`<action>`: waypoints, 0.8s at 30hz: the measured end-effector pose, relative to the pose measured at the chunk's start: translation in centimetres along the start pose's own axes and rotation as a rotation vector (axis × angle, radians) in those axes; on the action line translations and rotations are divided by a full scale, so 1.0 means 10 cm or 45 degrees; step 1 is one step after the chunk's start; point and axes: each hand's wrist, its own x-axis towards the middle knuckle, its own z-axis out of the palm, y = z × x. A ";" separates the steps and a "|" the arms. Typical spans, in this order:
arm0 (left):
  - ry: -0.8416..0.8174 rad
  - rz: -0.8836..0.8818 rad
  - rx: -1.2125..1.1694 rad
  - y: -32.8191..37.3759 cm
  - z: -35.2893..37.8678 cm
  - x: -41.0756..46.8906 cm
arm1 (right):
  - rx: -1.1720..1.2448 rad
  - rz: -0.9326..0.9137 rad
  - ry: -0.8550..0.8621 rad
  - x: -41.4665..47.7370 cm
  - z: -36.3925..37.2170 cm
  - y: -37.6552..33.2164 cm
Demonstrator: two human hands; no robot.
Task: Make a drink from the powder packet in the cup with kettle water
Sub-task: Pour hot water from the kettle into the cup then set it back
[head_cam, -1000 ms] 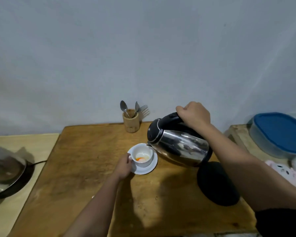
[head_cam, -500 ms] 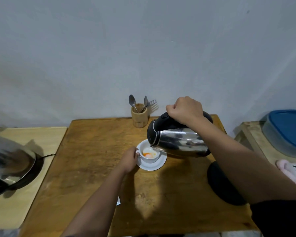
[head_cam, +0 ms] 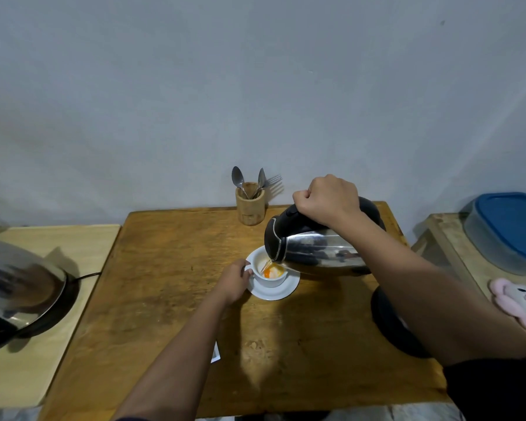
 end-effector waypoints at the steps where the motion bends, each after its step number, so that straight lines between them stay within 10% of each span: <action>1: 0.003 -0.004 -0.001 0.00 0.00 0.00 | -0.004 0.002 0.003 -0.01 -0.01 0.00; 24: -0.002 -0.053 0.031 0.10 -0.02 -0.03 | -0.024 0.080 0.039 -0.08 -0.14 0.06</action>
